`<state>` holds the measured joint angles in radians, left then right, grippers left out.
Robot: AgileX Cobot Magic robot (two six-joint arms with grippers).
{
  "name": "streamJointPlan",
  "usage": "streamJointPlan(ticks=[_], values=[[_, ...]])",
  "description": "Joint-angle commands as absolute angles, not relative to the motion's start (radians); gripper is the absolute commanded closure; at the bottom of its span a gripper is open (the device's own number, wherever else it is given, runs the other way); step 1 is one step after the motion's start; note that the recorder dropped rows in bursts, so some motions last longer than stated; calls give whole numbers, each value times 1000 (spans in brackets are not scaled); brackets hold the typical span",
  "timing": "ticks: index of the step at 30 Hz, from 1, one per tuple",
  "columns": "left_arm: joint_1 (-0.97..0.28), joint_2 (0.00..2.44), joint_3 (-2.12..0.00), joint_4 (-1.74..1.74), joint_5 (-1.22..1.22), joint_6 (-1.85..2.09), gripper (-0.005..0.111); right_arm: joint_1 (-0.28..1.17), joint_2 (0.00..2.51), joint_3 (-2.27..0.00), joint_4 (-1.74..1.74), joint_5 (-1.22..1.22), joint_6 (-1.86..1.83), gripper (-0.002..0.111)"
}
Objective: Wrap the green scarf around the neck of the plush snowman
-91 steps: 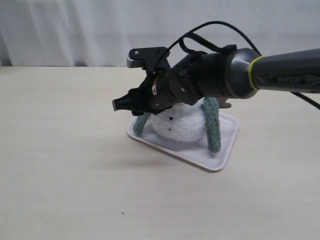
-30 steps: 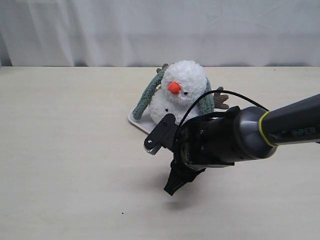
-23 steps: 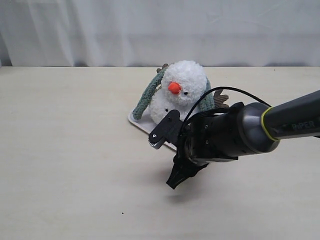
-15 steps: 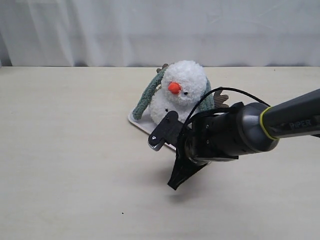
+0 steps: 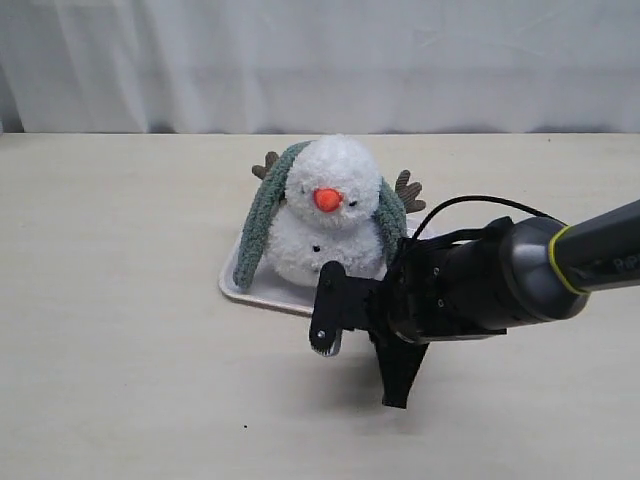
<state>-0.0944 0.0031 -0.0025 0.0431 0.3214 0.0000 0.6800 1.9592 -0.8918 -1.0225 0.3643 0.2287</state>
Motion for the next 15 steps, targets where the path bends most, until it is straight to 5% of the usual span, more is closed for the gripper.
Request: streamJointPlan(ticks=[1, 15], values=[[-92, 0, 0, 40, 308, 0, 107, 677, 1972, -835, -1044, 432, 202, 104], [-92, 0, 0, 40, 308, 0, 107, 677, 1955, -835, -1240, 554, 360, 104]])
